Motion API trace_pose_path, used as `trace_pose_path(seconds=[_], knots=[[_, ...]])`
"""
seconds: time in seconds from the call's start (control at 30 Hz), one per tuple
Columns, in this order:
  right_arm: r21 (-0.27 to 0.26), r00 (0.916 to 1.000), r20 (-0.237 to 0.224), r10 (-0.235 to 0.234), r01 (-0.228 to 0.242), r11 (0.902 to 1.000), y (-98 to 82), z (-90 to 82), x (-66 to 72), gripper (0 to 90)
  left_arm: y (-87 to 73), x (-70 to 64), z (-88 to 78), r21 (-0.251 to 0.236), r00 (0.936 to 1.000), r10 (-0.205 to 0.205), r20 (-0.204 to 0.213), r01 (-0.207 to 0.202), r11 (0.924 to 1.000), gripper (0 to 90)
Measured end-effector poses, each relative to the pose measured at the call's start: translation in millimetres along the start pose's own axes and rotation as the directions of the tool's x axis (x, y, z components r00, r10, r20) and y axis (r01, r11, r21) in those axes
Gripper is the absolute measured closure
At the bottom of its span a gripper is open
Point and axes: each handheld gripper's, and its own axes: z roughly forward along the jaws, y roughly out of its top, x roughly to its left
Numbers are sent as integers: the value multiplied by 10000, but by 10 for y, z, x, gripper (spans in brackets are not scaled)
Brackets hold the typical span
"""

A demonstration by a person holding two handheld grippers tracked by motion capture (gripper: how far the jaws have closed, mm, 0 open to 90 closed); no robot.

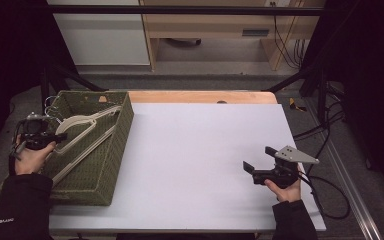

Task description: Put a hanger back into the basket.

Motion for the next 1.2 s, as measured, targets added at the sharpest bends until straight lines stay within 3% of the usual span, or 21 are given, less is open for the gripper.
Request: trace_pose_path(seconds=[0.07, 0.17, 0.43, 0.67, 0.83, 0.97, 1.07, 1.1, 1.2], knots=[[-11, 10000, -16, 15, -15, 10000, 1, -3, 1, 13, -19, 16, 35, 146, 9997, -218, -141, 220, 9996, 699], [-35, 10000, -5, 16, -16, 10000, 4, -12, -5, 13, -42, 16, 75, 454, 9983, -116, -568, 142, 9989, 622], [-7, 10000, 10, 1, -1, 10000, 3, -11, -4, 12, -93, 4, 32, 458, 9985, -346, -414, 365, 9983, 484], [-46, 10000, 55, -33, 33, 10000, 7, -20, -12, 11, -115, -88, -180, -342, 9987, -498, -96, 494, 9982, 381], [-42, 10000, 65, -22, 22, 10000, 4, -21, -11, 10, -113, -190, -363, -1217, 9977, -473, 479, 528, 9912, 361], [-95, 10000, 58, -50, 50, 9999, 8, -34, -18, 10, -97, -365, -524, -2462, 9905, -109, 1368, 447, 9682, 333], [-168, 10000, 67, -29, 30, 9999, 13, -46, -22, 8, -87, -528, -607, -3226, 9764, 311, 2136, 404, 9457, 301], [-187, 10000, 74, -42, 43, 9998, 15, -48, -23, 7, -85, -569, -626, -3353, 9726, 460, 2280, 341, 9415, 284], [-187, 10000, 70, -36, 38, 9998, 18, -57, -26, 7, -81, -757, -682, -3882, 9533, 1011, 2845, 181, 9214, 233]])
